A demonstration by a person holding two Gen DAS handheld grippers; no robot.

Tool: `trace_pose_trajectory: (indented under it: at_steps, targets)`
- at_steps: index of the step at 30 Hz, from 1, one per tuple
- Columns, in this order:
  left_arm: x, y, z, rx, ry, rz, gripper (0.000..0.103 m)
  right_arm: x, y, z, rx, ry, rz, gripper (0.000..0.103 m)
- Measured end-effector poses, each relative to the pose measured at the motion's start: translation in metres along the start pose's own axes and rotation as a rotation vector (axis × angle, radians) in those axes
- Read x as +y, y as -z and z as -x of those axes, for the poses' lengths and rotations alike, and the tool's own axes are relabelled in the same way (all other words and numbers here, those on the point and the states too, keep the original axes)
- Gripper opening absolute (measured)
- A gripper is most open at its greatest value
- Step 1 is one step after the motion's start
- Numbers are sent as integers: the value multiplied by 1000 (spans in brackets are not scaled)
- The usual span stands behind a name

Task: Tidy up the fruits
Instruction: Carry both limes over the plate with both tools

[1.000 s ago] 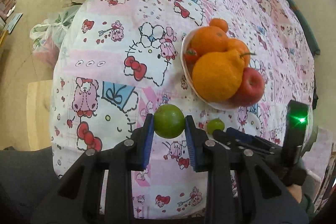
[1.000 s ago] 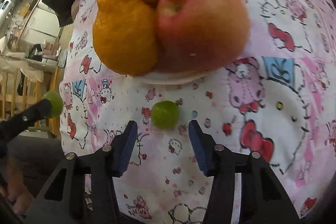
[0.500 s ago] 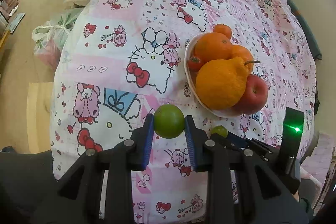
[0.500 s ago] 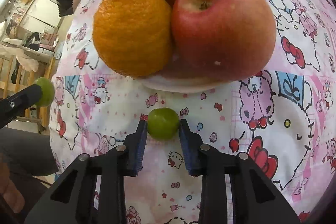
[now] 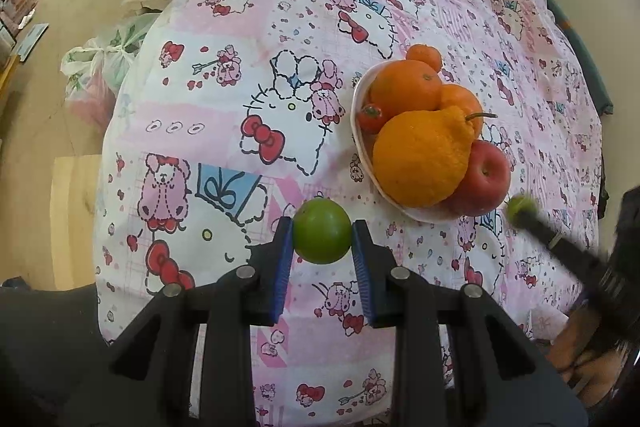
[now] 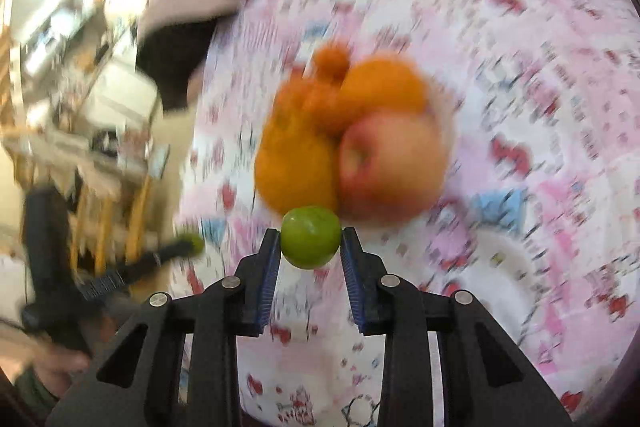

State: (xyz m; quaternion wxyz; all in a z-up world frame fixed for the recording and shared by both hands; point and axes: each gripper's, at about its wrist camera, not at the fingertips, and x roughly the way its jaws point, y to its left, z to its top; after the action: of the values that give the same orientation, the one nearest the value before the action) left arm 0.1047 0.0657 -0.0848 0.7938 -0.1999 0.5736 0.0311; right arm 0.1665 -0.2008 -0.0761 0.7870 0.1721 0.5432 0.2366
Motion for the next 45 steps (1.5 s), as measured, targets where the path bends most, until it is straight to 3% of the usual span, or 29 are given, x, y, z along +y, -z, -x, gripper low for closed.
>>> trace_pose_trajectory:
  at_steps: [4, 9, 15, 24, 26, 28, 37, 42, 45]
  targets:
    - [-5, 1, -4, 11, 2, -4, 25, -31, -40, 5, -37, 51, -80, 33]
    - [-14, -2, -9, 11, 0, -14, 25, -69, -69, -24, 7, 83, -159, 33]
    - [-17, -8, -13, 10, -1, -23, 25, -80, -78, -61, 75, 99, -147, 33]
    - [-20, -11, -14, 11, 11, -19, 25, -79, -78, -84, 137, 113, -147, 36]
    - [-19, -12, -14, 14, 17, -14, 25, -81, -79, -81, 128, 117, -148, 37]
    - [-20, -11, -13, 8, 14, -17, 25, -83, -80, -75, 109, 102, -166, 51]
    - [-27, -30, 3, -20, 37, -26, 25, -66, -73, -15, -4, 55, -200, 53]
    - [-52, -56, 7, 4, 98, -33, 25, -32, -52, 8, -10, 57, -92, 77]
    - [-73, -74, 4, 3, 98, -66, 25, -27, -36, 21, -18, 36, -111, 78]
